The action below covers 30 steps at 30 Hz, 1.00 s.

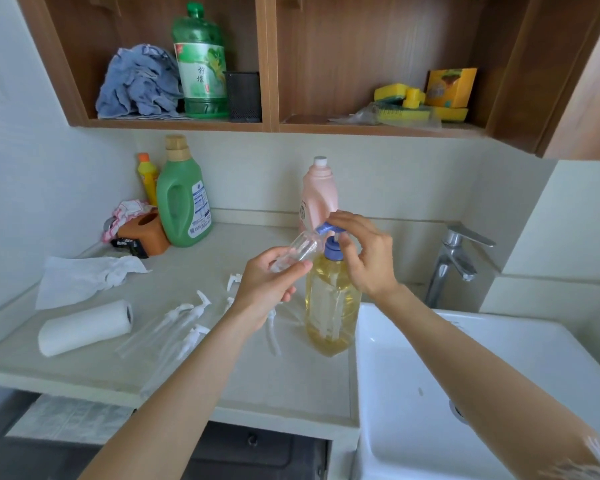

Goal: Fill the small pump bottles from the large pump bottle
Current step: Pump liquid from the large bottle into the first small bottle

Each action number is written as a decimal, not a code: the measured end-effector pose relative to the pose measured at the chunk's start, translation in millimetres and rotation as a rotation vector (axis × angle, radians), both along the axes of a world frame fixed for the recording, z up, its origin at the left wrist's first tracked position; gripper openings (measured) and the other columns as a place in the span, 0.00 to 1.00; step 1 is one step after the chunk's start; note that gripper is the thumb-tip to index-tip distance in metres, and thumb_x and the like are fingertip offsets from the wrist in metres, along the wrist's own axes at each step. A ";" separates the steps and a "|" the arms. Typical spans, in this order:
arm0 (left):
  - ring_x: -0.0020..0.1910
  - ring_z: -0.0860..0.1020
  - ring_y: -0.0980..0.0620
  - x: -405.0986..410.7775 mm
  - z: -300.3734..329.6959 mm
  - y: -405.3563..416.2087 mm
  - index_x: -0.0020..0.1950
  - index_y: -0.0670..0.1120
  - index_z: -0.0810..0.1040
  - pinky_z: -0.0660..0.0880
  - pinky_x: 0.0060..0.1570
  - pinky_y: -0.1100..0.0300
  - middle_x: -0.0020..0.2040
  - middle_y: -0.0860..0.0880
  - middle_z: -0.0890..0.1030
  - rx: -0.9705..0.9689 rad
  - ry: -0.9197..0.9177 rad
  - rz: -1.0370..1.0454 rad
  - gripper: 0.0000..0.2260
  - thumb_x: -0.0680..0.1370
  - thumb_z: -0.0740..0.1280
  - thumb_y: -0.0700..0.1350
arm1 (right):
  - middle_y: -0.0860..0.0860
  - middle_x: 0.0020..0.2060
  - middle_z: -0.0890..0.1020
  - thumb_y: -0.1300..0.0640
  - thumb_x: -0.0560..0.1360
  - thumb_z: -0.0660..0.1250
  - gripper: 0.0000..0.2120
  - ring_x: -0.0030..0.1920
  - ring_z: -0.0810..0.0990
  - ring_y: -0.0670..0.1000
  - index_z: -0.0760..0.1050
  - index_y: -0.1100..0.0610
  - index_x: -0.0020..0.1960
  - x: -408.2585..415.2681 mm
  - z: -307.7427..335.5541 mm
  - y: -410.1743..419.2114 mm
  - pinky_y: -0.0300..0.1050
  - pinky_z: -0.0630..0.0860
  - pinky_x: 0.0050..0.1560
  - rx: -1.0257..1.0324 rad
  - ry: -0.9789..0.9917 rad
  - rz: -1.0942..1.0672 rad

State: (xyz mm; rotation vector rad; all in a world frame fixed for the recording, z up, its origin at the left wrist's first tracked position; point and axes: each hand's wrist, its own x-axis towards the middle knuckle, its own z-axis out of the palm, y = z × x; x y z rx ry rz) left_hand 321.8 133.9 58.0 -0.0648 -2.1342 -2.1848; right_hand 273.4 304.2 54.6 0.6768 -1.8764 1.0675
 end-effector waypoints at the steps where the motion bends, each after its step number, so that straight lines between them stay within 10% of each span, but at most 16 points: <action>1: 0.24 0.70 0.56 0.3 -1.5 0.2 0.50 0.48 0.79 0.67 0.27 0.63 0.33 0.54 0.78 0.010 -0.003 0.005 0.08 0.73 0.73 0.41 | 0.55 0.50 0.84 0.56 0.77 0.57 0.17 0.56 0.80 0.50 0.82 0.64 0.51 0.5 -5.1 -3.5 0.39 0.73 0.60 -0.050 0.017 -0.005; 30: 0.26 0.70 0.54 3.6 -11.0 7.1 0.48 0.52 0.76 0.69 0.27 0.64 0.38 0.52 0.81 0.012 0.049 0.107 0.14 0.70 0.75 0.36 | 0.52 0.41 0.84 0.61 0.72 0.57 0.15 0.44 0.79 0.49 0.83 0.61 0.42 -1.6 -7.8 -15.1 0.37 0.73 0.48 -0.151 0.014 -0.055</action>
